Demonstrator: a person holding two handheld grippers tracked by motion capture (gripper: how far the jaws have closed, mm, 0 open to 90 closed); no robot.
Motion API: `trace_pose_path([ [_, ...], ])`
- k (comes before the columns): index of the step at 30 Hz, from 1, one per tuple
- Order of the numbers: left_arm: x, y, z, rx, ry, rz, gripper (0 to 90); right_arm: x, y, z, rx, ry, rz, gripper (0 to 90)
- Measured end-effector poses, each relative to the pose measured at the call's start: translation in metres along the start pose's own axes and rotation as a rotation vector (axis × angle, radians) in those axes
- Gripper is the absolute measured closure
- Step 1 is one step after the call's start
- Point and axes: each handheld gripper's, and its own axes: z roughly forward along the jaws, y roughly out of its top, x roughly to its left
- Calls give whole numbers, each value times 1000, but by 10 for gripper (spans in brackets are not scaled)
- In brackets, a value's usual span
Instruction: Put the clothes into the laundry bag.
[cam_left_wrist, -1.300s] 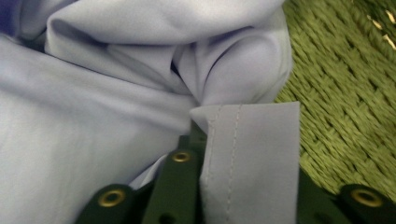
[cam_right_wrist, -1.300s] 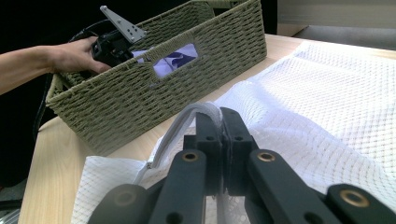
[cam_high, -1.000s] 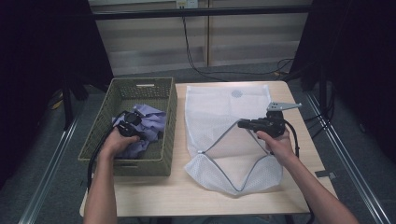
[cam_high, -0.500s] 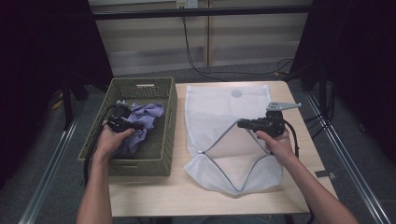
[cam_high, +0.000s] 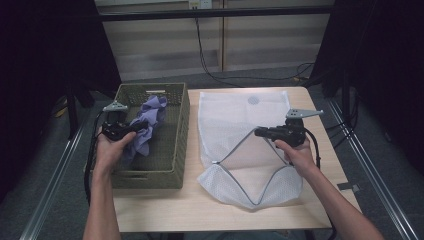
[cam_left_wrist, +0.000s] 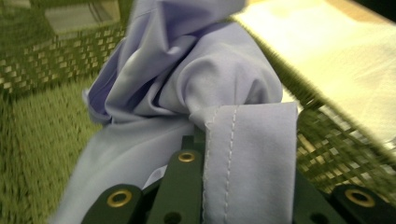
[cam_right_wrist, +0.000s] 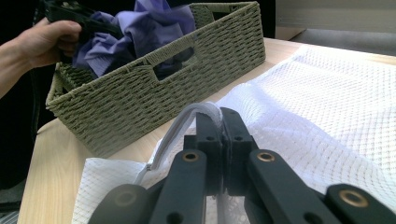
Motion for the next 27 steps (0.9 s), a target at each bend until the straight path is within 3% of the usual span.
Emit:
trace_pose_path([
  [3,-3,2,-7,-64,-14,-7,853,0,0,0,0,0,1,883],
  [11,-4,5,-18,-160,-38,-30,852,1,0,-1,-2,-7,-2,884],
  [12,-4,5,-22,-190,-42,-38,852,1,0,0,-2,-8,-3,884],
  [16,-5,7,-26,-219,-39,-31,852,1,0,0,3,-3,1,884],
  [19,-5,7,-32,-274,-47,-47,853,1,0,-1,-4,-6,-1,884],
  [27,-7,12,-43,-334,-52,-37,852,1,1,-1,-7,-5,1,884],
])
